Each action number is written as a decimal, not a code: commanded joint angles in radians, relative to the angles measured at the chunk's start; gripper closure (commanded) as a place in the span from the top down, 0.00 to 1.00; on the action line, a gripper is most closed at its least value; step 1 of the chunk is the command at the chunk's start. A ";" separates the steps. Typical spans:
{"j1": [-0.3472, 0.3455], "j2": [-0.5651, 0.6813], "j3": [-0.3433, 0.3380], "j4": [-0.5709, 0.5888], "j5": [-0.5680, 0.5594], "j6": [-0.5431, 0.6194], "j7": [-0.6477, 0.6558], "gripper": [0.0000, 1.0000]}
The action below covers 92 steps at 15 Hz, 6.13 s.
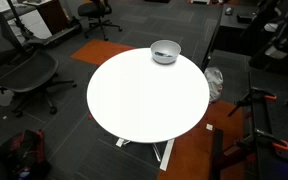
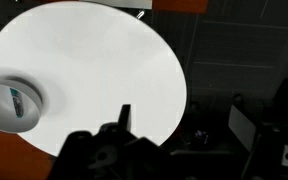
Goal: Pick the marker from the bowl and put it on the table
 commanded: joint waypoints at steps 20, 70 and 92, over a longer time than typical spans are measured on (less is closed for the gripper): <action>-0.121 0.194 -0.246 0.169 -0.116 -0.003 -0.269 1.00; -0.377 1.101 -0.348 0.687 -0.081 0.303 -0.395 1.00; -0.436 1.407 -0.285 1.050 -0.070 0.105 -0.404 1.00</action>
